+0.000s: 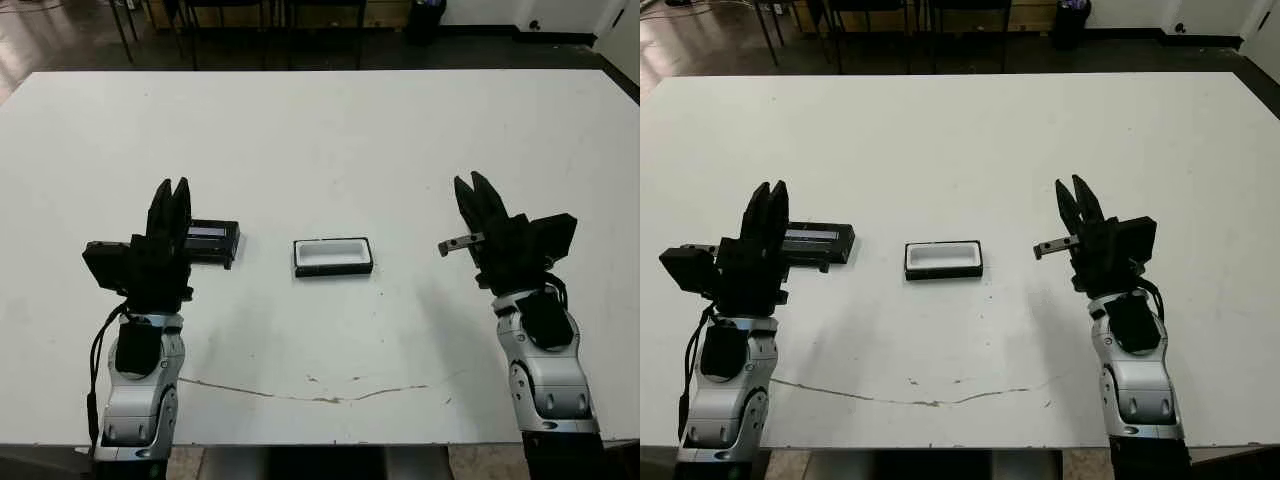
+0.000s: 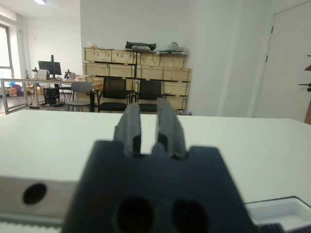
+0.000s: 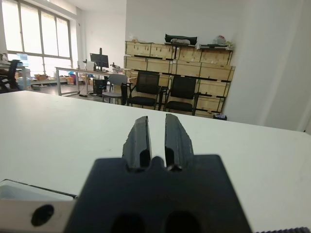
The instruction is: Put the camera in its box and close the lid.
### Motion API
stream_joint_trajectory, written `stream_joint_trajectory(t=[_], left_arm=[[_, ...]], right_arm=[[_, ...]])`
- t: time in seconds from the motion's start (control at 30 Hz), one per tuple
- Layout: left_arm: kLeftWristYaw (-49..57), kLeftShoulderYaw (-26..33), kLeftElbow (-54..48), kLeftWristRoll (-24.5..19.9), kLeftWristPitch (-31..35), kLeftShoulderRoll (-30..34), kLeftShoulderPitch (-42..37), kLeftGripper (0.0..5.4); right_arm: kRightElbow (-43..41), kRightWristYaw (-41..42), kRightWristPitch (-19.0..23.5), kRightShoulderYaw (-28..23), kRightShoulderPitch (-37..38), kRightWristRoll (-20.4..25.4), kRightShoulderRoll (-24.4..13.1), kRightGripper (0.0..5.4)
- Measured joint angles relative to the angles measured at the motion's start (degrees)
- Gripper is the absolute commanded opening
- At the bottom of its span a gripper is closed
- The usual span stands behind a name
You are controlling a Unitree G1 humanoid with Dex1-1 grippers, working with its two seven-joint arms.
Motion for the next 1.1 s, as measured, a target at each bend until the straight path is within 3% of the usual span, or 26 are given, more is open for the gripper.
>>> stream_joint_trajectory(t=[0.43, 0.67, 0.87, 0.97, 1.1], left_arm=[[-0.14, 1.66, -1.07, -0.43, 1.19, 1.19, 0.56, 0.01], [-0.31, 2.53, 0.34, -0.55, 1.12, 1.34, -0.26, 0.01], [-0.61, 2.63, 0.87, -0.96, 1.05, 1.28, -0.63, 0.00], [-0.62, 2.47, 1.36, -0.97, 0.86, 1.16, -1.11, 0.00], [-0.63, 1.97, 2.53, -0.88, 0.29, 0.98, -2.17, 0.00]], right_arm=[[3.37, 0.82, -0.02, 0.13, -1.47, 0.03, -0.03, 0.00], [1.01, -0.94, 0.22, -3.87, -2.19, -0.20, -2.35, 0.00], [-2.10, -0.48, 11.67, -8.81, -4.43, 1.24, -8.91, 1.00], [-1.72, 0.76, 14.95, -10.00, -5.74, 1.01, -13.01, 1.66], [-0.66, 0.99, 17.22, -10.01, -6.60, -0.47, -15.69, 2.50]])
